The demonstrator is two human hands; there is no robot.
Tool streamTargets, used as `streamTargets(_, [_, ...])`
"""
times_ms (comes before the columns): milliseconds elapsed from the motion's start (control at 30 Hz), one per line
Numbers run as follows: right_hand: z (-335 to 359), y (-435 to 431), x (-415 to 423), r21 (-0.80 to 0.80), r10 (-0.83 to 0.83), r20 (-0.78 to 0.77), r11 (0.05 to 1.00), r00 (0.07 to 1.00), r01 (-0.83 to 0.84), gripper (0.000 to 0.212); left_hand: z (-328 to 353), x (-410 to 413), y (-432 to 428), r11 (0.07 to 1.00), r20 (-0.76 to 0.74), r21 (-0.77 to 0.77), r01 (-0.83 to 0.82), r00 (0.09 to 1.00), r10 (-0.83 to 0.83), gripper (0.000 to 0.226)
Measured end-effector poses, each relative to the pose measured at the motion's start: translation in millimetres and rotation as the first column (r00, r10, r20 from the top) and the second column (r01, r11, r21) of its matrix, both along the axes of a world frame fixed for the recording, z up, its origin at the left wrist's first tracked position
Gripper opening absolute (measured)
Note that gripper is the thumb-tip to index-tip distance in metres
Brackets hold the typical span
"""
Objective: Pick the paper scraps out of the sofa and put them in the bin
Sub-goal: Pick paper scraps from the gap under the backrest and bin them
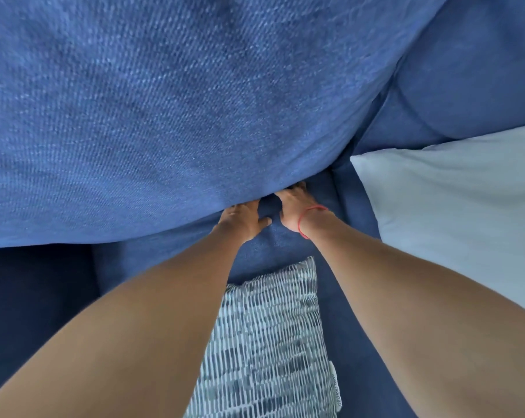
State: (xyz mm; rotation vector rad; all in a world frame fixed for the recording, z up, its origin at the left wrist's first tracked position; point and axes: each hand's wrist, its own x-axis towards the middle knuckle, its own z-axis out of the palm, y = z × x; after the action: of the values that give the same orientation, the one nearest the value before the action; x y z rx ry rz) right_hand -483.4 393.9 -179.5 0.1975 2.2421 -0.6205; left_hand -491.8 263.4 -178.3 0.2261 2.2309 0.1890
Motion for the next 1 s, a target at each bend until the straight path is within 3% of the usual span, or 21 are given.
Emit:
streamTargets(200, [2.9, -2.9, 2.4, 0.036, 0.029, -0.003, 0.999, 1.0, -0.029, 0.073, -2.2, 7.1, -8.0, 0.999, -0.122, 0.024, 0.027, 0.992, -0.024, 0.074])
streamTargets(400, [6.1, -0.4, 0.8, -0.003, 0.181, 0.021, 0.984, 0.983, -0.181, 0.084, 4.6, 26.7, -13.3, 0.992, -0.178, 0.123, -0.031, 0.983, 0.053, 0.056])
streamTargets(533, [20.4, -5.4, -6.3, 0.087, 0.24, 0.073, 0.965, 0.968, -0.246, 0.078, 6.5, 24.1, -12.5, 0.988, -0.333, 0.141, -0.061, 0.937, 0.105, 0.033])
streamTargets(633, [3.5, -18.2, -11.8, 0.168, 0.229, 0.163, 0.952, 0.96, -0.256, 0.075, 5.9, 18.2, -11.3, 0.991, -0.366, 0.106, -0.082, 0.923, 0.116, 0.026])
streamTargets(700, [-3.7, -25.2, -12.3, 0.227, 0.253, 0.176, 0.93, 0.951, -0.29, 0.071, 5.3, 19.6, -12.0, 0.97, -0.333, 0.166, -0.176, 0.916, 0.224, 0.025])
streamTargets(833, [2.2, -22.2, 5.4, 0.174, 0.016, -0.028, 0.985, 0.999, -0.011, 0.061, 10.2, 26.9, -15.2, 0.932, -0.329, 0.246, -0.267, 0.882, 0.339, 0.022])
streamTargets(933, [13.8, -16.4, 33.4, 0.129, -0.045, -0.321, 0.988, 0.946, 0.091, 0.04, 22.0, 32.1, -16.6, 0.912, -0.312, 0.274, -0.305, 0.869, 0.384, 0.027])
streamTargets(1000, [22.6, -18.4, 50.2, 0.094, -0.083, -0.383, 0.987, 0.92, 0.128, 0.027, 32.2, 39.5, -19.2, 0.898, -0.28, 0.272, -0.347, 0.864, 0.419, 0.029])
